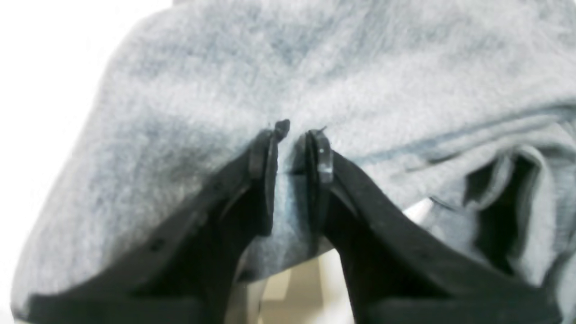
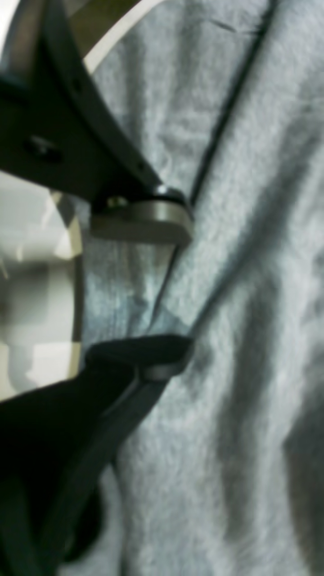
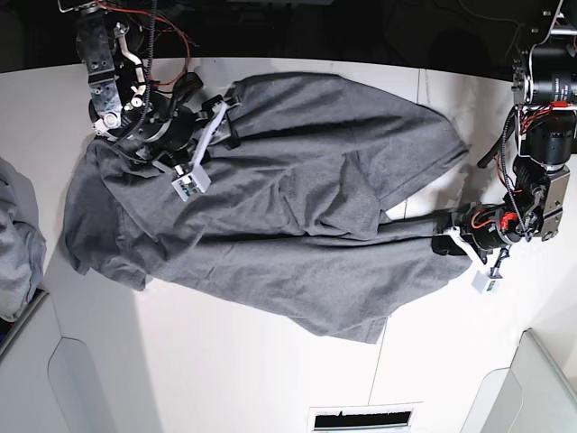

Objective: Layout the t-shirt on the table in an organized manner, then fold the t-shirt properly

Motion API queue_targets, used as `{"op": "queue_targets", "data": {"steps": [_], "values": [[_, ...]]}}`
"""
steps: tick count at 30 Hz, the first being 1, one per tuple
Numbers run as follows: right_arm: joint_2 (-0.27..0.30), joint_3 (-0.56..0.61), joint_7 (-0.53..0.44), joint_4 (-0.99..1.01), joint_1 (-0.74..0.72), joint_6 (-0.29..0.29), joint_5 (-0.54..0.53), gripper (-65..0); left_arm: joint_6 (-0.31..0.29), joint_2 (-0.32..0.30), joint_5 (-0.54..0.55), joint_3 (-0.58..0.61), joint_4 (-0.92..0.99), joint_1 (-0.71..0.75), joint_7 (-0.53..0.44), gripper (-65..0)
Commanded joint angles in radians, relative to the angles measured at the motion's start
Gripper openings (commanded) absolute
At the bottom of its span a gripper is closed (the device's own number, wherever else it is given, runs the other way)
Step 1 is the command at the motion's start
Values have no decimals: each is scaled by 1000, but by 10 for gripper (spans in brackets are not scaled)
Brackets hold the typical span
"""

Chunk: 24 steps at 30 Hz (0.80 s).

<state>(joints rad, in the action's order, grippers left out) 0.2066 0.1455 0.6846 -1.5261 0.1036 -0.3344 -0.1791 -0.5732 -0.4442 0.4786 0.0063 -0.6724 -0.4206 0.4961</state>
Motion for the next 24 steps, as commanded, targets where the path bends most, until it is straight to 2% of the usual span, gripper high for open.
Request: {"op": "queue_targets", "data": {"steps": [1, 3, 7, 9, 13, 17, 20, 24], "values": [[31, -4, 46, 0, 5, 14, 30, -321, 40, -40, -29, -5, -9, -21, 1, -497], [67, -8, 45, 0, 5, 15, 29, -321, 64, -62, -37, -5, -9, -29, 0, -497], [127, -59, 8, 0, 4, 18, 29, -321, 64, -95, -34, -5, -9, -65, 8, -497], [143, -106, -5, -1, 1, 17, 10, -321, 63, -101, -25, -5, -10, -90, 42, -497], [142, -197, -5, -10, -26, 13, -84, -321, -52, -103, 110, -5, -51, -114, 124, -497], [141, -221, 9, -78, -29, -52, -179, -321, -122, -102, 249, -5, -151, -111, 264, -497], [139, -221, 42, -141, -28, -101, -246, -321, -125, -108, 347, -5, -217, -103, 369, -497], [116, -221, 112, -175, -27, -169, -348, -321, -125, -150, 412, -5, -278, -46, 395, -497]]}}
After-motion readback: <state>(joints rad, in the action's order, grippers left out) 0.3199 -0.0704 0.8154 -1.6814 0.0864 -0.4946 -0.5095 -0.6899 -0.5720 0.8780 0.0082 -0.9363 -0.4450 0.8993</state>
